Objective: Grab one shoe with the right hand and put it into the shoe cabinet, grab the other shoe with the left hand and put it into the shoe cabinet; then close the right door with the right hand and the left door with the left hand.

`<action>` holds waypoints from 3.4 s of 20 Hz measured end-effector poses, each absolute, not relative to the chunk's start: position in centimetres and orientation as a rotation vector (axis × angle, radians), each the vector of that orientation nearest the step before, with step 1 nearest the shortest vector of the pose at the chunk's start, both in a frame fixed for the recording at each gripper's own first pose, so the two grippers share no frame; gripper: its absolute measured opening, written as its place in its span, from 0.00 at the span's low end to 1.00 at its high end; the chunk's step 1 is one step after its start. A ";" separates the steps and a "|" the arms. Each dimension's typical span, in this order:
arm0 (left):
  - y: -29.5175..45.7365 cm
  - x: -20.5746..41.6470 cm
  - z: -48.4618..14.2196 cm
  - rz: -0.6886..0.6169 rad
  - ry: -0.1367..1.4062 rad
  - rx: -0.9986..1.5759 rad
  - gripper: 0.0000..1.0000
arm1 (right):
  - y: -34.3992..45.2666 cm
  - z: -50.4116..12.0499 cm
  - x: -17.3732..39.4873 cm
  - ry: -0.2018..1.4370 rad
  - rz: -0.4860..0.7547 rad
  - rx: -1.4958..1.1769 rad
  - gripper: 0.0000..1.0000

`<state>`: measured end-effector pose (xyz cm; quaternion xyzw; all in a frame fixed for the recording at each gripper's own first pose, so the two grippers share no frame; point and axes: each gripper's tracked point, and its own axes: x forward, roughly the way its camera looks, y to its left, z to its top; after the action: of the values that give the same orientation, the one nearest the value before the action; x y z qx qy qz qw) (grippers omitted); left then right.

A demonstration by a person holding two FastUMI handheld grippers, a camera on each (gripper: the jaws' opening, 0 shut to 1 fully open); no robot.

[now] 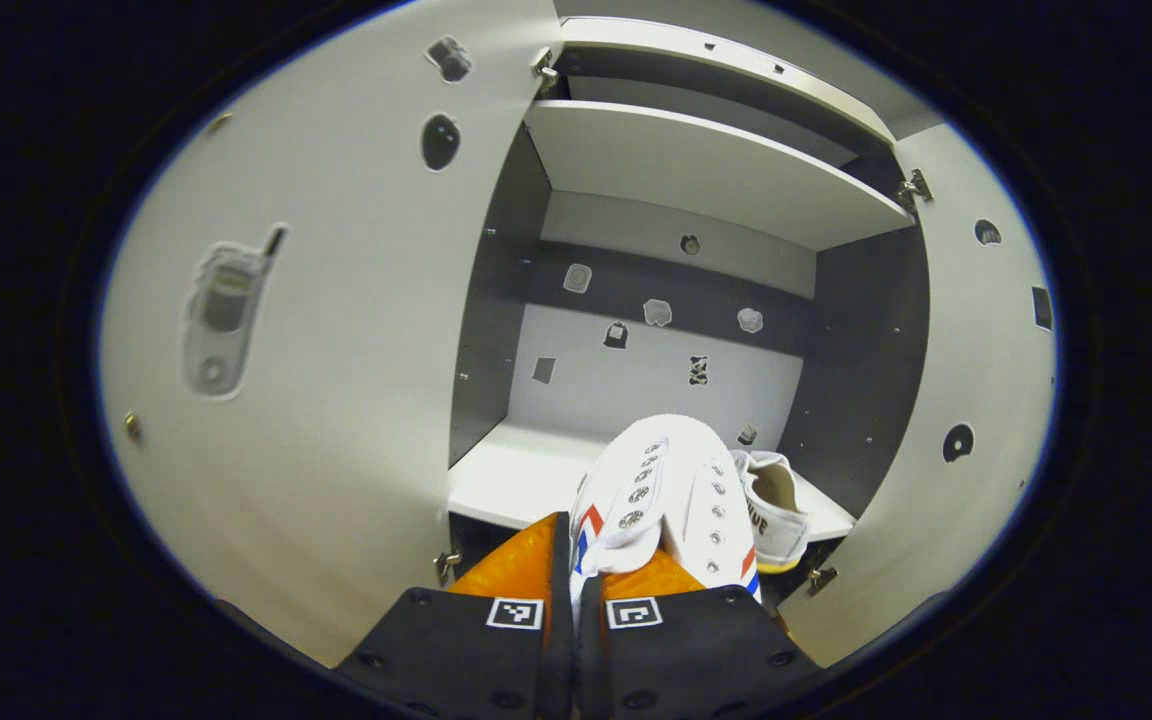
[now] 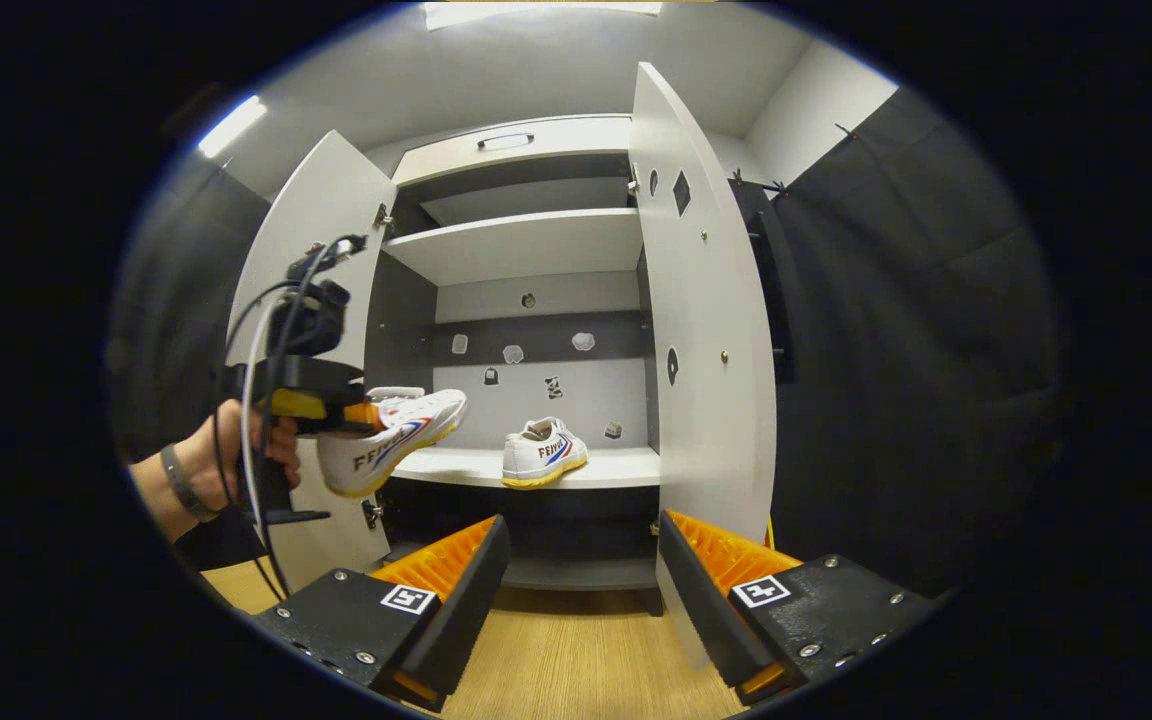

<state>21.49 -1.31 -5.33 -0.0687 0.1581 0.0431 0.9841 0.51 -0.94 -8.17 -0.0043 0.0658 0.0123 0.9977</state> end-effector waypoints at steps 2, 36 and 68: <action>-2.0 26.2 -7.7 0.101 0.377 -0.139 0.09 | -1.3 -7.6 0.0 0.116 0.012 -0.002 0.92; -1.6 20.4 -3.3 0.057 0.266 -0.052 0.98 | -0.9 -6.3 0.0 0.103 0.052 0.026 0.92; -4.0 -3.4 -4.8 0.017 0.049 -0.008 0.97 | -19.8 12.4 4.3 -0.043 -0.201 -0.135 0.92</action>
<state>-3.38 -3.95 -4.82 -0.0040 0.0243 0.0083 0.9997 4.33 -19.83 12.44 -0.0671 -0.0217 -0.1002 0.9925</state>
